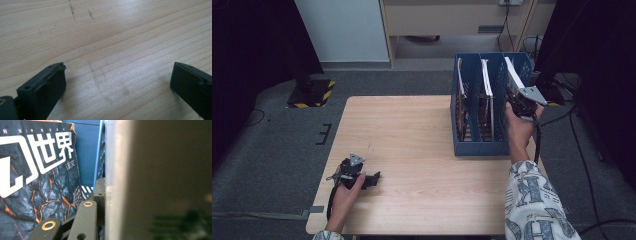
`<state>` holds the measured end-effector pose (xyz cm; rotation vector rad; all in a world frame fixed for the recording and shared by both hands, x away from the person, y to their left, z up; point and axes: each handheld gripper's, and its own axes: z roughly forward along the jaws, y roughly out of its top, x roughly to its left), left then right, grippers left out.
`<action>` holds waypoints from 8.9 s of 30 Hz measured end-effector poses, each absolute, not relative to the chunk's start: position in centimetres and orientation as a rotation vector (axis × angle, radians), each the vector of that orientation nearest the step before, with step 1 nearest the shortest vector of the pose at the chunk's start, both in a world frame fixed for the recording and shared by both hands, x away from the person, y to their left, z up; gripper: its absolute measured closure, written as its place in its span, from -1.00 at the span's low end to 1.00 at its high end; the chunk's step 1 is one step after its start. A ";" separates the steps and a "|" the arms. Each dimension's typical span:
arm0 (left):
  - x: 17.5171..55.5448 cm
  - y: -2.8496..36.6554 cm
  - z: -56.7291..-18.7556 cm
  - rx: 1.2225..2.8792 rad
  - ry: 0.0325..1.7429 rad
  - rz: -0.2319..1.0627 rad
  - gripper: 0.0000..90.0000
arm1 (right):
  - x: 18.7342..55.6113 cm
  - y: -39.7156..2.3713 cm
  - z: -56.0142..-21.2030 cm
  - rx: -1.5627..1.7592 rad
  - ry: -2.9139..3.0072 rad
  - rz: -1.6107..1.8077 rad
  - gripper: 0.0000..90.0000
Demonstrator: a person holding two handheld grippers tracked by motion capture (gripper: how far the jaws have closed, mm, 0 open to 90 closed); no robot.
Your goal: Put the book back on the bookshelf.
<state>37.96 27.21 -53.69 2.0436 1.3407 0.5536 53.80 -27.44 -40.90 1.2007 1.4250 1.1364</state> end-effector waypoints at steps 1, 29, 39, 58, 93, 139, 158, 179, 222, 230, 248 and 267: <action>38.0 27.2 -53.7 2.044 1.341 0.554 -1.00 | 53.8 -27.4 -41.0 1.194 1.425 1.129 0.63; 37.9 27.2 -53.7 2.044 1.338 0.555 -1.00 | 53.2 -27.1 -41.1 1.239 1.431 1.188 0.15; 37.9 27.2 -53.7 2.044 1.337 0.555 -1.00 | 52.5 -27.4 -40.9 1.235 1.436 1.202 -0.22; 37.9 27.2 -53.7 2.044 1.338 0.555 -1.00 | 50.8 -28.0 -41.6 1.272 1.463 1.221 -0.39; 37.9 27.1 -53.7 2.045 1.334 0.553 -1.00 | 48.2 -28.1 -42.0 1.308 1.516 1.231 -0.66; 38.0 27.1 -53.7 2.046 1.333 0.548 -1.00 | 44.2 -27.4 -42.4 1.270 1.609 1.230 -0.82; 38.0 27.0 -53.7 2.046 1.334 0.546 -1.00 | 41.1 -25.3 -43.6 1.233 1.729 1.294 -0.83; 38.0 26.9 -53.7 2.048 1.330 0.545 -1.00 | 38.7 -22.2 -44.4 1.162 1.897 1.343 -0.85; 37.8 26.5 -53.7 2.061 1.305 0.534 -1.00 | 36.6 -13.7 -47.2 0.948 2.289 1.338 -0.85; 37.8 26.5 -53.7 2.062 1.303 0.534 -1.00 | 36.6 -11.9 -48.1 0.911 2.384 1.305 -0.84; 37.8 26.4 -53.7 2.063 1.300 0.533 -1.00 | 37.6 -9.4 -50.6 0.911 2.527 1.225 -0.83; 37.8 26.4 -53.7 2.065 1.298 0.531 -1.00 | 38.9 -6.7 -52.4 0.941 2.573 1.189 -0.82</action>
